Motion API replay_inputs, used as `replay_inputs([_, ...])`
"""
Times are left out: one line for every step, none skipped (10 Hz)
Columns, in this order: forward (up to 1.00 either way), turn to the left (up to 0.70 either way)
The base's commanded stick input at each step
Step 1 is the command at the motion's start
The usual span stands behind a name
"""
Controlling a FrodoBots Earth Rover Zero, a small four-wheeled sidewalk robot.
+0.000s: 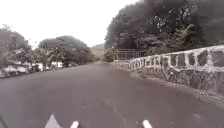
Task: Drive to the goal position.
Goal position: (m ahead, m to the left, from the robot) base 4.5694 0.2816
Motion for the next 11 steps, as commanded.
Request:
replay_inputs([0.5, 0.0])
replay_inputs([0.5, 0.0])
replay_inputs([0.5, 0.0])
replay_inputs([0.5, 0.0])
replay_inputs([0.5, 0.0])
replay_inputs([0.5, 0.0])
replay_inputs([0.5, 0.0])
replay_inputs([0.5, 0.0])
replay_inputs([0.5, 0.0])
replay_inputs([0.5, 0.0])
replay_inputs([0.5, 0.0])
